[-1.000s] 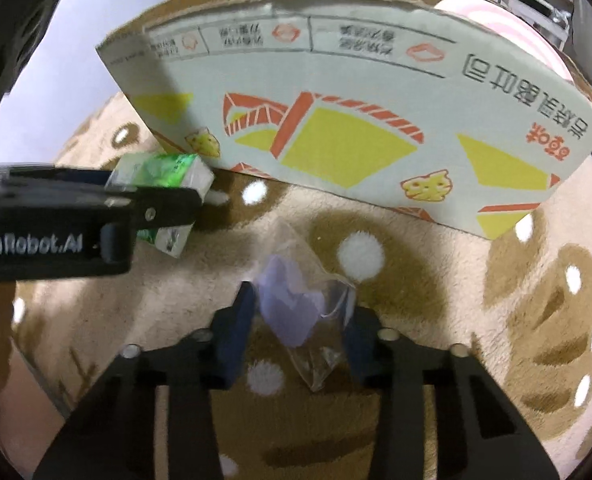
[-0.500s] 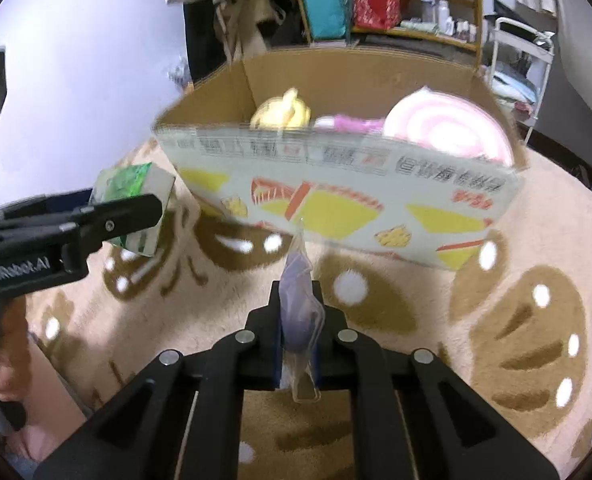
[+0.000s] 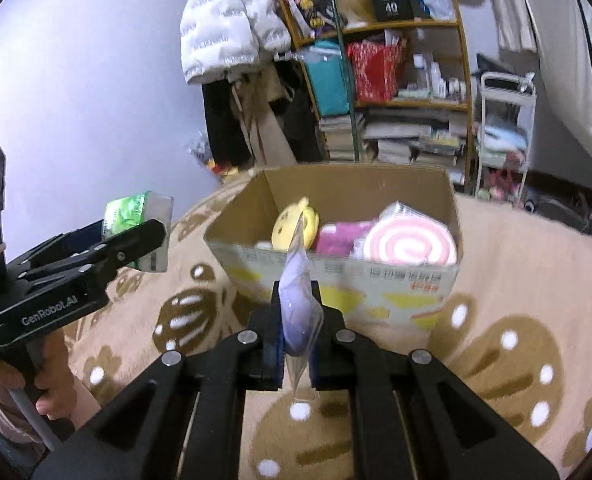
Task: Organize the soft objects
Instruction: 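Lift the carton with the left tool while the right tool carries the bag over the box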
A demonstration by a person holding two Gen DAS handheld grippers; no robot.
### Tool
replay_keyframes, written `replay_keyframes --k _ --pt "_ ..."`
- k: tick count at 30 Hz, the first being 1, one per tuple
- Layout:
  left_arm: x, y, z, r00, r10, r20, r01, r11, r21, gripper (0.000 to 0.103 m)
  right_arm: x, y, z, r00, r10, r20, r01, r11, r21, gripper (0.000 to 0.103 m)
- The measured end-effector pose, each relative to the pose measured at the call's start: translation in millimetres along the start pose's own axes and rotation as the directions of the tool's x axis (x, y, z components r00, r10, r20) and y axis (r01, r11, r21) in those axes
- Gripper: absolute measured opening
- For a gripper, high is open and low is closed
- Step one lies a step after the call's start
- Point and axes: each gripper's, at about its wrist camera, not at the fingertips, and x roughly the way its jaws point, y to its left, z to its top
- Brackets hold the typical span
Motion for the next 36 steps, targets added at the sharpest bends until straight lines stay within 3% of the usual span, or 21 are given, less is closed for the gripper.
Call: replay_keyframes --k 5,20,36 --pt "-4 -1 11 0.999 -0.008 0.036 0.007 1.0 0.004 0.075 -10 1 15 0.998 -0.005 0.07 0.005 1.0 -0.004 0.009" --pt "31 -11 50 0.996 -0.005 0.085 -0.001 0.998 0.064 0.075 11 -13 66 0.988 -0.035 0.152 0.039 0.999 -0.026 0.009" --pt "97 -21 43 0.998 -0.055 -0.019 0.056 0.995 0.079 0.075 57 -50 70 0.996 -0.044 0.078 0.04 0.998 0.046 0.011"
